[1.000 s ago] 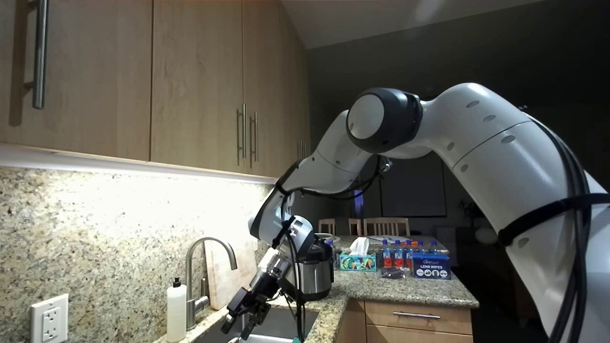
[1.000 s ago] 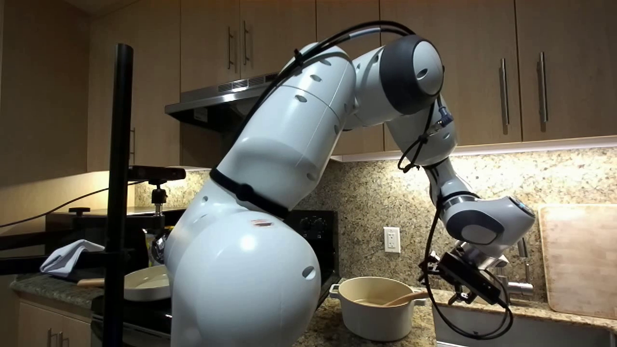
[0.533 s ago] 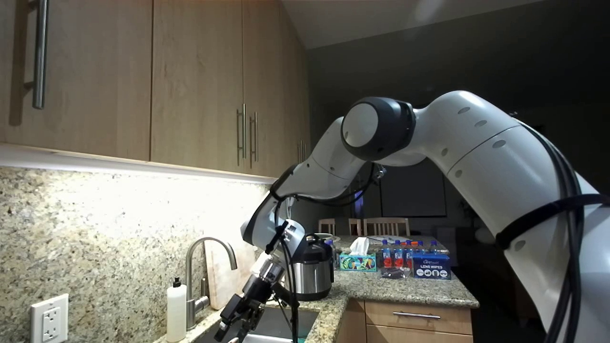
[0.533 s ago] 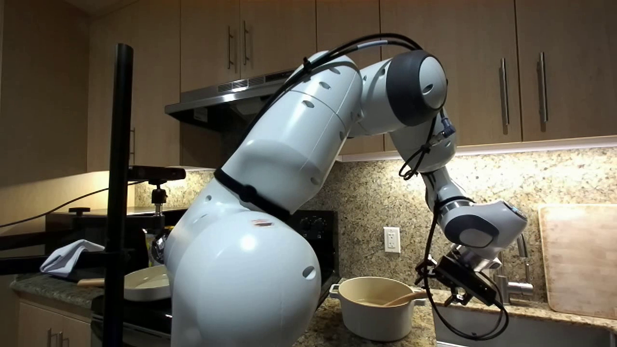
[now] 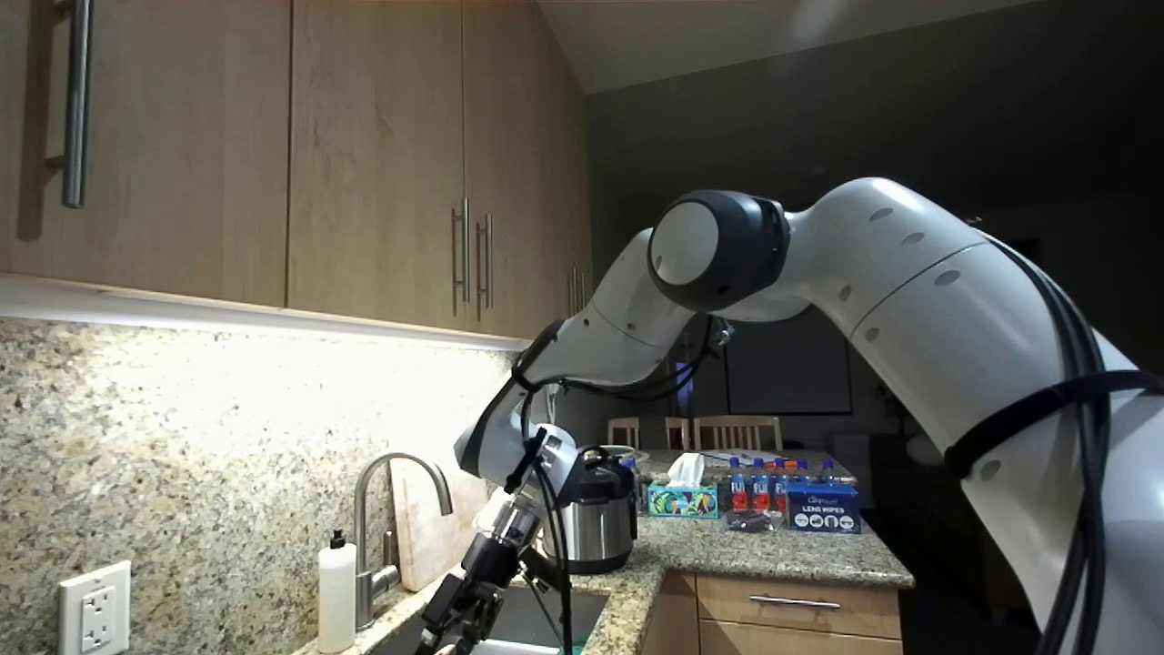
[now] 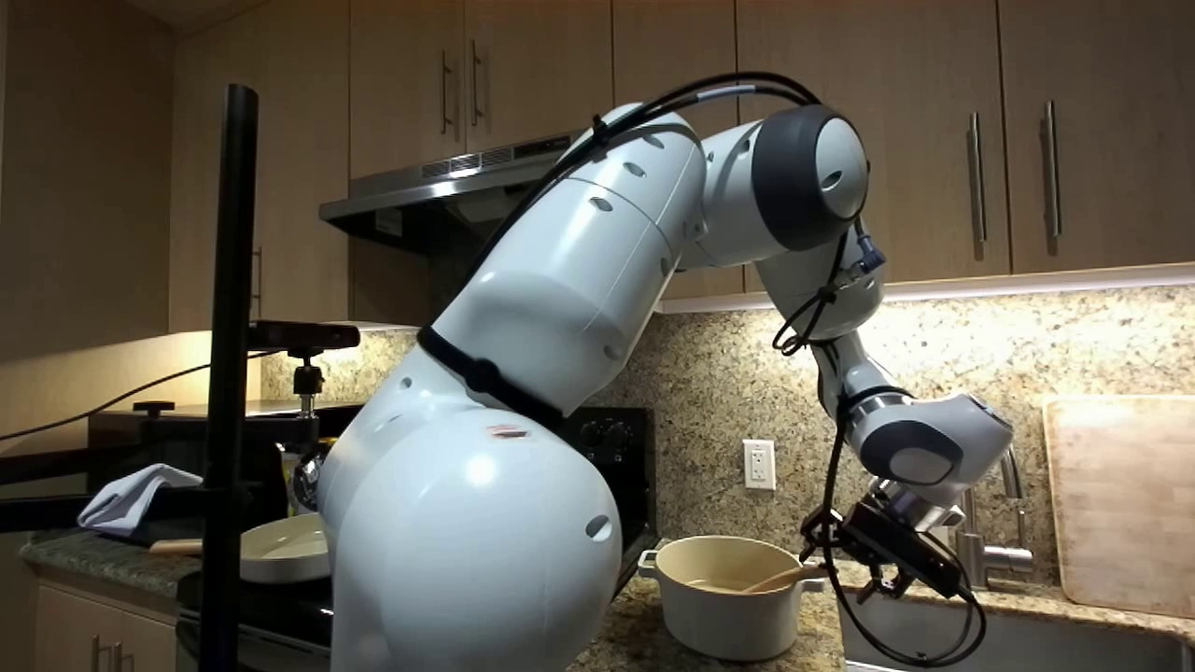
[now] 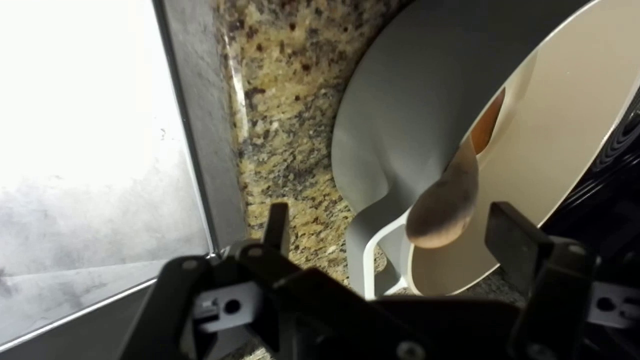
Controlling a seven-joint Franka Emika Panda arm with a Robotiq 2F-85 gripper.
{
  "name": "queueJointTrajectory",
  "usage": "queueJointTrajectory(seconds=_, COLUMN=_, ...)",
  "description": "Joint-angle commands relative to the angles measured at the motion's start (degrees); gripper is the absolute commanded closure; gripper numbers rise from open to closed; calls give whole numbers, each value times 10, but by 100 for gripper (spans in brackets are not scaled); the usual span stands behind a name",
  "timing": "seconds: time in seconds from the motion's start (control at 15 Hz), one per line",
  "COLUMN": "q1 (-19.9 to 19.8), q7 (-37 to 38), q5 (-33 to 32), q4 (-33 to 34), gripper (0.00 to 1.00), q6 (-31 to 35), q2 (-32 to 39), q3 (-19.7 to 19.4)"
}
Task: Pick up the cooking stick and stir in the pot
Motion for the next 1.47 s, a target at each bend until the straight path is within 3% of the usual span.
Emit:
queueJointTrajectory(seconds=0.0, q1=-9, q7=12, q5=-26, q4=9, gripper=0, q6=-18, q2=5, q3=9)
queueJointTrajectory(seconds=0.07, q1=-9, q7=12, q5=-29, q4=9, gripper=25, q6=-17, q2=5, q3=11)
queueJointTrajectory(seconds=0.13, q1=-9, q7=13, q5=-29, q4=7, gripper=26, q6=-11, q2=5, q3=12)
queueJointTrajectory(seconds=0.67, q1=-11, q7=5, q5=-24, q4=22, gripper=78, q6=-7, q2=2, q3=23)
queueJointTrajectory(seconds=1.4, q1=-7, q7=-6, q5=-7, q4=-41, gripper=92, q6=-11, q2=-69, q3=31)
